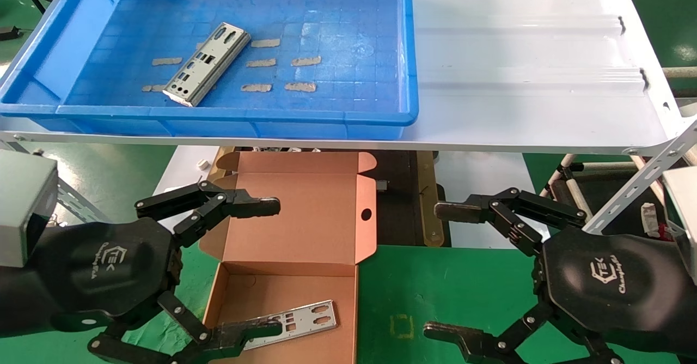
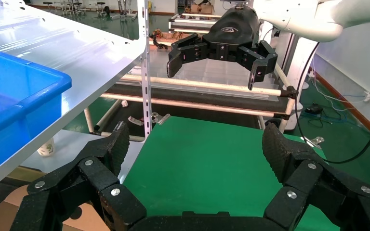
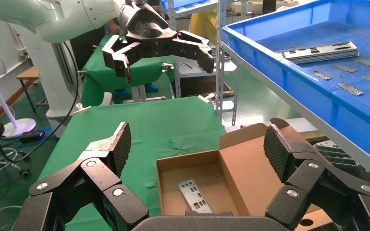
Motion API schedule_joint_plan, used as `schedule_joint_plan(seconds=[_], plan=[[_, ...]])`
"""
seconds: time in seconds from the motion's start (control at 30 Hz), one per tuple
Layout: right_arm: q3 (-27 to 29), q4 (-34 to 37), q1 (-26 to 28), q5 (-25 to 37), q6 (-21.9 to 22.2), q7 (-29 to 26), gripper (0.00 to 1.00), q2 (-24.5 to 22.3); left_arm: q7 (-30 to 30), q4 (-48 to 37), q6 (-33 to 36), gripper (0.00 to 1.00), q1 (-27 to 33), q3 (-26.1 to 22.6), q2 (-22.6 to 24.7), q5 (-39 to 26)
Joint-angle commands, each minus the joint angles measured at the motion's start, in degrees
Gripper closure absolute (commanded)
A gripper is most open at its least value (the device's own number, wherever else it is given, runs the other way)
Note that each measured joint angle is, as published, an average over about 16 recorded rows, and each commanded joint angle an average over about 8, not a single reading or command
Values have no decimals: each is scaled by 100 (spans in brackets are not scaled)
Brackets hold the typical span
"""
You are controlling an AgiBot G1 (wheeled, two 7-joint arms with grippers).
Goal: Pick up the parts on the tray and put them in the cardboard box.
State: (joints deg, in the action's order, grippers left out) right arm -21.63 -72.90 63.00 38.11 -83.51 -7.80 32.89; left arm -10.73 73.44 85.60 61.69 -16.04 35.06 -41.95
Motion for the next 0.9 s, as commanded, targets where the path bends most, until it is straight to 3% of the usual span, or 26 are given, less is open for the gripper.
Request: schedule_joint_plan(seconds=[0.03, 0.9], plan=[[0, 0, 0, 0, 0, 0, 0, 0, 0, 0, 0, 0, 0, 0, 0, 0], [0, 0, 0, 0, 0, 0, 0, 0, 0, 0, 0, 0, 0, 0, 0, 0]])
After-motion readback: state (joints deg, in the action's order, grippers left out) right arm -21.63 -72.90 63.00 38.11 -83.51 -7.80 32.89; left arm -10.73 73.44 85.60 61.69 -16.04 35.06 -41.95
